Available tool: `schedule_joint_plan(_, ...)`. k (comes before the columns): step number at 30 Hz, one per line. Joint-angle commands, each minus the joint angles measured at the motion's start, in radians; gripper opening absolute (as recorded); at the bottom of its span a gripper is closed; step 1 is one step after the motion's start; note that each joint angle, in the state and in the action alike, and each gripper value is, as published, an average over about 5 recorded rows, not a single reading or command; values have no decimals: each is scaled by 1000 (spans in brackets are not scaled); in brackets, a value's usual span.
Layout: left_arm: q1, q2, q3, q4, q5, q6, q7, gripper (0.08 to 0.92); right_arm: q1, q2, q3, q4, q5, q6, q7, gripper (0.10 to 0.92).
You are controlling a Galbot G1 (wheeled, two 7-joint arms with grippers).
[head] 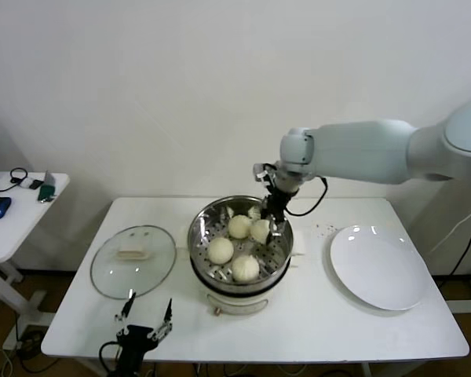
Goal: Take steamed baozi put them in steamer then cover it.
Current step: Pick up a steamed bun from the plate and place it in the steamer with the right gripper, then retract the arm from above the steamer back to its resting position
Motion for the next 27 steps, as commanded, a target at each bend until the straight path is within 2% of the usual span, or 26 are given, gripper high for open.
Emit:
schedule_joint_plan(1, -4, 2, 4, 3, -2, 3, 0, 823, -34, 24, -20, -7, -53, -2, 1, 721)
schedule_joint_plan(9, -4, 0, 4, 2, -1, 4, 0, 823, -45, 33, -8, -31, -69, -1, -8, 734)
schedule_joint_plan(17, -12, 0, 5, 1, 0, 9, -1, 823, -36, 14, 20, -34, -81, 0, -41, 820)
schedule_joint_plan(27, -24, 1, 0, 0, 2, 13, -9, 823, 60, -174, 96, 20, -15, 42, -89, 823)
